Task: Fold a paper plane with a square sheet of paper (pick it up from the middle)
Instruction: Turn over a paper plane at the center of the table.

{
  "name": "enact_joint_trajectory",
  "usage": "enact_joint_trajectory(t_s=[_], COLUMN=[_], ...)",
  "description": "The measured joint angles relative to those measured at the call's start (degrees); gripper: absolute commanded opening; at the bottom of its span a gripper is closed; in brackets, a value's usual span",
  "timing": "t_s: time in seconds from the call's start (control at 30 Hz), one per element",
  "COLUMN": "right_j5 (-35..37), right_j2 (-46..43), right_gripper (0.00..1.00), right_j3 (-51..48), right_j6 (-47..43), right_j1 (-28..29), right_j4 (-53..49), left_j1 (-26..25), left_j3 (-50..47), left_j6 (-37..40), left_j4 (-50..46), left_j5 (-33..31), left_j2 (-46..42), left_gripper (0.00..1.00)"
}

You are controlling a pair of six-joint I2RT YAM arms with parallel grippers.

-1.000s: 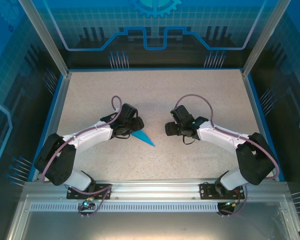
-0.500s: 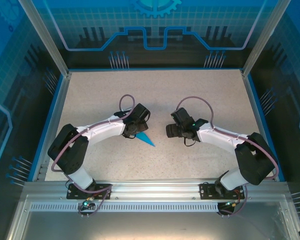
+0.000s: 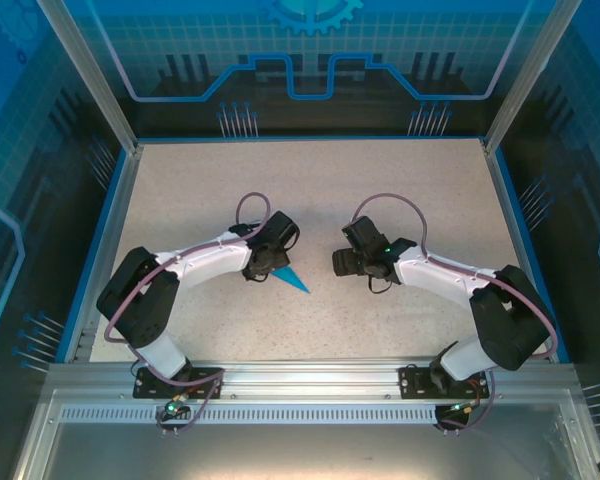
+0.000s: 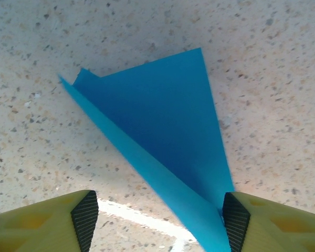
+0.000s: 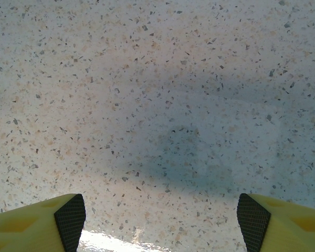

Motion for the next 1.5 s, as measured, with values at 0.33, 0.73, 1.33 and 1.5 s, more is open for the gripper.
enact_joint_trajectory(t_s=[0.33,0.73,1.33,1.5], right_j5=[-0.04,-0.22,-10.86,-14.93], right_j2=[0.0,-0.13,-15.5,-16.96], right_gripper=[0.8,0.8,0.82,0.82], right_j3=[0.02,0.02,-4.87,-5.25], right_j6=[0.44,1.33,8.55,8.59], right_j1=[0.0,0.0,-9.35,-9.64], right_j4=[-0.02,-0.22,2.86,3.41], left_j1=[0.0,-0.02,-0.04,0.0], left_j3=[-5.16,-6.58,-5.27,-5.27], left_j6=[-3.52,-4.59,14.51,15.61], left_j4=[1.31,5.11,21.97,29.55], left_j5=[0.48,0.33,19.15,26.08], left_j2=[-2.19,-4.59,-13.97,-11.17], left_gripper=[0.39,0.0,0.0,0.0])
